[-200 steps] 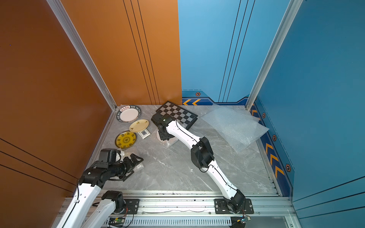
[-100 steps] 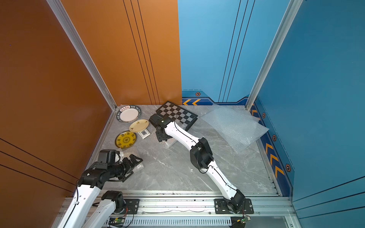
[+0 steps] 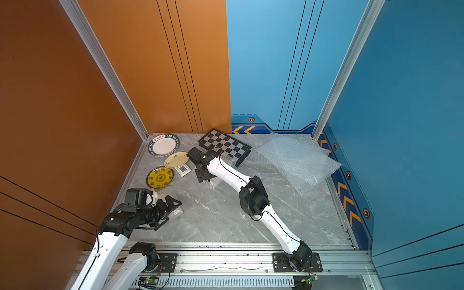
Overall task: Unpack dinner plates from bubble wrap
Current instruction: Move the bubble wrap to the center of the board.
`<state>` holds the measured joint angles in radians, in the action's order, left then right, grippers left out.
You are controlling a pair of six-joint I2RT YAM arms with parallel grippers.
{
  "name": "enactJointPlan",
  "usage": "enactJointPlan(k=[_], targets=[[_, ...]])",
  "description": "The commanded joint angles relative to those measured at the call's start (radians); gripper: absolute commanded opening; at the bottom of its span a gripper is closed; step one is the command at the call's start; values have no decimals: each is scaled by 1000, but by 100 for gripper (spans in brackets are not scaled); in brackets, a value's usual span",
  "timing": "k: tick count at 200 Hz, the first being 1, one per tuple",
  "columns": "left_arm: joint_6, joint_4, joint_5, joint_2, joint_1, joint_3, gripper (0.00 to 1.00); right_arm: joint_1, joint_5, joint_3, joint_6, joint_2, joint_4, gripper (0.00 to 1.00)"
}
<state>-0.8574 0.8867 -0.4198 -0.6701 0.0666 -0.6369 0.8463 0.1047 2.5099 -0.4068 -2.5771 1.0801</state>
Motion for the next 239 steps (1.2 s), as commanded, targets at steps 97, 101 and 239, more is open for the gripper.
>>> enactJointPlan(k=[97,101,239], targets=[[30,21,15,-12,7,-61,98,35,101,-177,2,174,-24,0],[24,11,11,-14,7,-59,98,37,102,-208,0,196,-26,0],[-44,-384,4,-383,224,-137,98,103,14,-1325,-218,914,-305,8]])
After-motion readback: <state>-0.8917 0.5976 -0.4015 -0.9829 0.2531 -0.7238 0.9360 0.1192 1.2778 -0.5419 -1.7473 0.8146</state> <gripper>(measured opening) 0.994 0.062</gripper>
